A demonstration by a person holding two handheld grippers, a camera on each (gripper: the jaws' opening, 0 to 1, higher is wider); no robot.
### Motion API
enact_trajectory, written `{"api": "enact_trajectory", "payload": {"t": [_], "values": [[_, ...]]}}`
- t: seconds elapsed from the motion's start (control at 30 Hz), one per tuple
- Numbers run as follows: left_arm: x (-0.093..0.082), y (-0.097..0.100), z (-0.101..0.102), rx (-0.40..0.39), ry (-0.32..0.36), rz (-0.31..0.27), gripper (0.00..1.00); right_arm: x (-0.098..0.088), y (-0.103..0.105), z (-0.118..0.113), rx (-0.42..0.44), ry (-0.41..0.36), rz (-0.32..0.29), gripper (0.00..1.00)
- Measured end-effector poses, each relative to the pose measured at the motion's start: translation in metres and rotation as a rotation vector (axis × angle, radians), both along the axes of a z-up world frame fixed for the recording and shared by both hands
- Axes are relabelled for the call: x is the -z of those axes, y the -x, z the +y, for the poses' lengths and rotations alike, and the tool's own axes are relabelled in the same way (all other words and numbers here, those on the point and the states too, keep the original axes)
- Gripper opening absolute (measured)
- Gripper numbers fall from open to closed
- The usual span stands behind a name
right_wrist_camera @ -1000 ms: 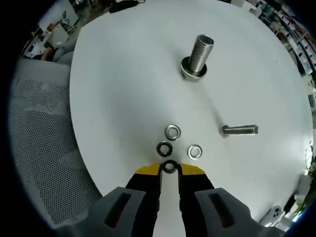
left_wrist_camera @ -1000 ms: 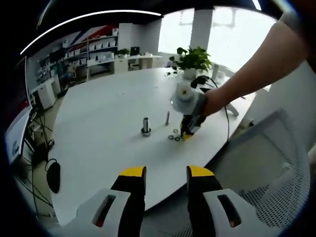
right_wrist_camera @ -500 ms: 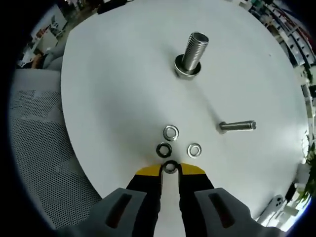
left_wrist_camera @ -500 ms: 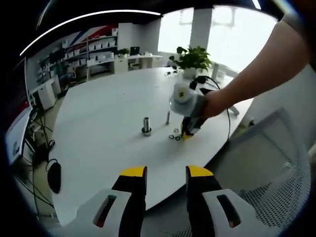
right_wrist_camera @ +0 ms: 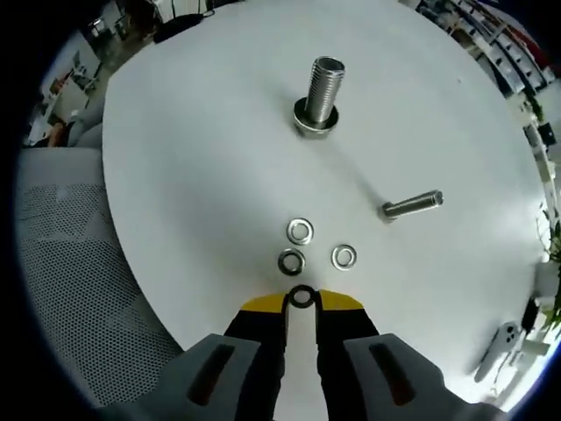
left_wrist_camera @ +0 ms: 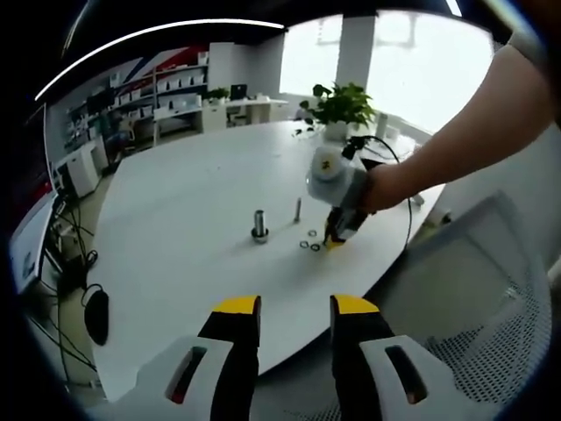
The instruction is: Place the washer onto the threaded stud by aligning its center hole with the stud, sliding it down to the base, and recovering from edge contact or off-axis alignment until the washer reaches the visible bottom stop.
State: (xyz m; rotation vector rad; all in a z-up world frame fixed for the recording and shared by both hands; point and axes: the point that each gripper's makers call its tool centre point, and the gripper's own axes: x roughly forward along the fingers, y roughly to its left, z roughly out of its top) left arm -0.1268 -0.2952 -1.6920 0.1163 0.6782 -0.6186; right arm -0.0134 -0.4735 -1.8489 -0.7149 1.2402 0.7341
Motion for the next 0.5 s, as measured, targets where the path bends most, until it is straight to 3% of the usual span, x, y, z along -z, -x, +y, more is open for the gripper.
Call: {"api": "enact_trajectory", "payload": {"t": [0.5], "values": [[0.001,0.001,-0.001,0.006,-0.003,0.002,0.29,-0.041,-0.052,-0.009,0.131,-0.118,-0.098,0.13]]}}
